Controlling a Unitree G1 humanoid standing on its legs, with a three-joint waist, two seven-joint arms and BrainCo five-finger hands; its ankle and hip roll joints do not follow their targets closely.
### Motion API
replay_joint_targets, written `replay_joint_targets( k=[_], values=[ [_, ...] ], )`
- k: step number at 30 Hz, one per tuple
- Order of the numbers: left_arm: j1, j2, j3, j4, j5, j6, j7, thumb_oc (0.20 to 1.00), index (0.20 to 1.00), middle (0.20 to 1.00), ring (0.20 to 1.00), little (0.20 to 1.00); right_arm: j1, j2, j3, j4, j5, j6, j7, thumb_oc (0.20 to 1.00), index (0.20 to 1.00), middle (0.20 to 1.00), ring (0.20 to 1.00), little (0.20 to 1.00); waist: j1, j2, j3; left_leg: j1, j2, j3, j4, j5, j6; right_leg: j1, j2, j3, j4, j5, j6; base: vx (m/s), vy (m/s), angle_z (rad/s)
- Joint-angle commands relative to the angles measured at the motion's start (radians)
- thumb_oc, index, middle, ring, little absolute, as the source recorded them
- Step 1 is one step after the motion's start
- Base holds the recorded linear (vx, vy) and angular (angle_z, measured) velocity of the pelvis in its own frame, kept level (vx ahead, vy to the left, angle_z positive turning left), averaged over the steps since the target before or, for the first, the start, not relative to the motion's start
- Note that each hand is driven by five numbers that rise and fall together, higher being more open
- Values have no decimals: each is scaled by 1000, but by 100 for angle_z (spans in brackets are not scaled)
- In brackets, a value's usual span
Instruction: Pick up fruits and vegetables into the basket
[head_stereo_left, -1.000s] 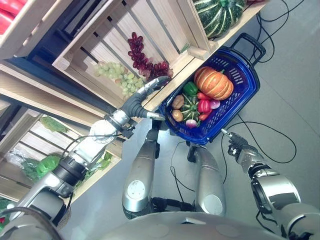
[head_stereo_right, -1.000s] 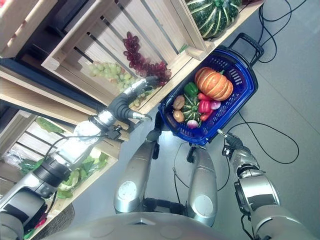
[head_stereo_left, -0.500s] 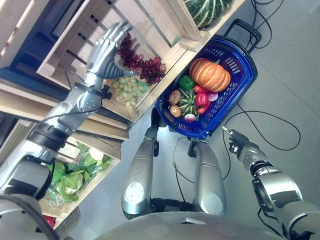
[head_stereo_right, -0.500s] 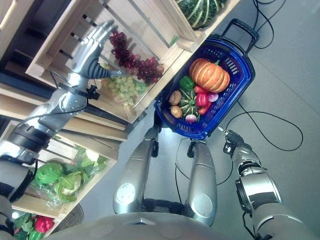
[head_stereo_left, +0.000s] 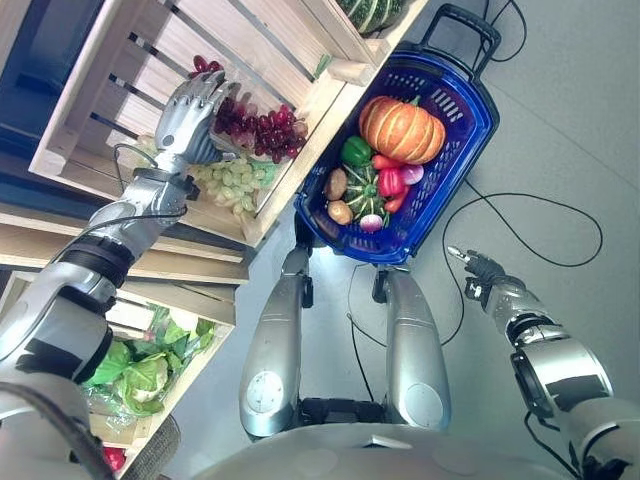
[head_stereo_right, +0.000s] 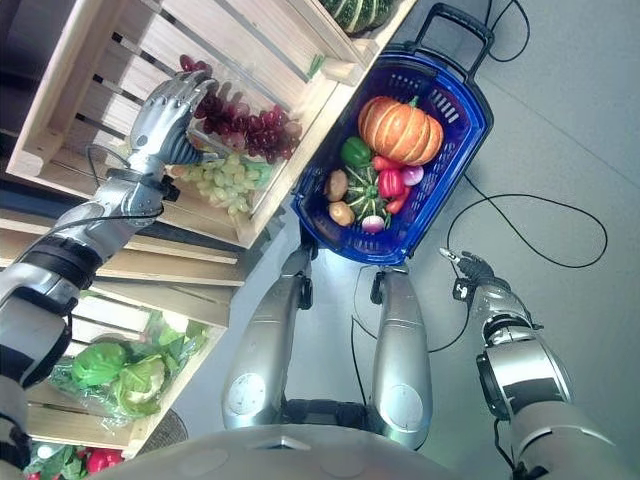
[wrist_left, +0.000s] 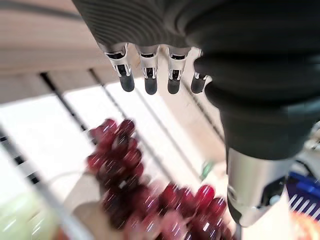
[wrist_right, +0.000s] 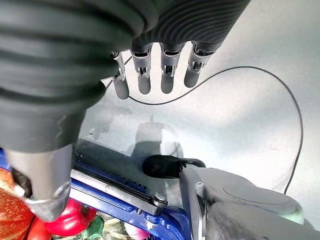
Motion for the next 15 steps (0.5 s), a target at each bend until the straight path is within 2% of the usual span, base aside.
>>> replay_joint_targets(
  k=[1,7,11,15],
  values=[
    [-14,-3,44,33,3,-10,-5,1000,1000,1000,1000,1000,42,-37,32,-16,-26,5,-2,1000,1000,1000,1000,1000,-3,-13,-22,-60,21,-26,159,-103,-12,24,-7,-18,-20,55,40,1,22,-4],
    [44,-44,64,81,-14,-49,0,1000,1000,1000,1000,1000,25,-40,33,-9,-27,8,0,1000,1000,1000,1000,1000,1,-9,-22,-64,20,-29,158,-103,-13,16,-4,-16,-17,54,38,-3,7,-1],
    [109,-66,73,69,6,-74,46,1000,1000,1000,1000,1000,21,-41,28,-12,-26,8,-6,1000,1000,1000,1000,1000,9,-3,-22,-62,18,-33,152,-103,-15,19,-5,-20,-22,54,39,0,0,0],
    [137,-75,67,54,6,-77,40,1000,1000,1000,1000,1000,17,-42,24,-11,-25,12,-9,1000,1000,1000,1000,1000,14,1,-22,-59,17,-36,148,-102,-15,22,-7,-24,-23,53,39,0,0,0]
  ],
)
